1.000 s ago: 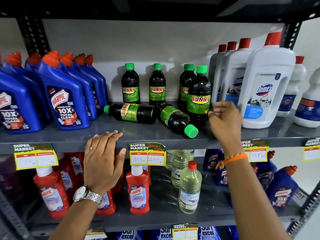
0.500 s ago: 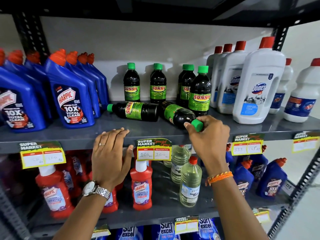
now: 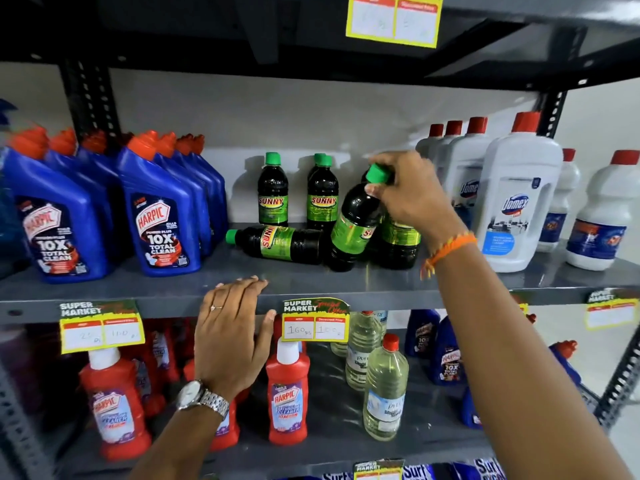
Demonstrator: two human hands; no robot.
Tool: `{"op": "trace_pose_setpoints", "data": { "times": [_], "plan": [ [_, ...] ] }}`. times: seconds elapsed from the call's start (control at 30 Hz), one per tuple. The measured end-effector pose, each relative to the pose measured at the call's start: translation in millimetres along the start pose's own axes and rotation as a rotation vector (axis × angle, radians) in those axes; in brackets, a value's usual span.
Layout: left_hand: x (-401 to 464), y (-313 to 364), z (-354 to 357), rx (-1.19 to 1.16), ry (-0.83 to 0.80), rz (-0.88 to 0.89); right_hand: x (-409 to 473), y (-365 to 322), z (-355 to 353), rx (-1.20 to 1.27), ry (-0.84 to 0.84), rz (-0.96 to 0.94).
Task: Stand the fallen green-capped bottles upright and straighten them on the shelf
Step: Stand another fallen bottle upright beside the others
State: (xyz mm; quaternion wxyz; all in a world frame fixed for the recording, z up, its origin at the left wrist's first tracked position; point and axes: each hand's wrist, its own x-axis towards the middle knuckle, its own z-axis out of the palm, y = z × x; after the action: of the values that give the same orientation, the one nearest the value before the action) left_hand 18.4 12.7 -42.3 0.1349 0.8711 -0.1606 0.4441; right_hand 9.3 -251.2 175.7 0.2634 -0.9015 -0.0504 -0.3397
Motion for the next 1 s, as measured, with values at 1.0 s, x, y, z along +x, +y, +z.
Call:
{"op": "trace_pose_setpoints", "data": {
  "times": [1.0],
  "plan": [
    [-0.3,-3.5,-1.0,-0.026,-0.009,0.027,56.8,18.6,39.5,0.445,-0.414,0.246]
  ]
}}
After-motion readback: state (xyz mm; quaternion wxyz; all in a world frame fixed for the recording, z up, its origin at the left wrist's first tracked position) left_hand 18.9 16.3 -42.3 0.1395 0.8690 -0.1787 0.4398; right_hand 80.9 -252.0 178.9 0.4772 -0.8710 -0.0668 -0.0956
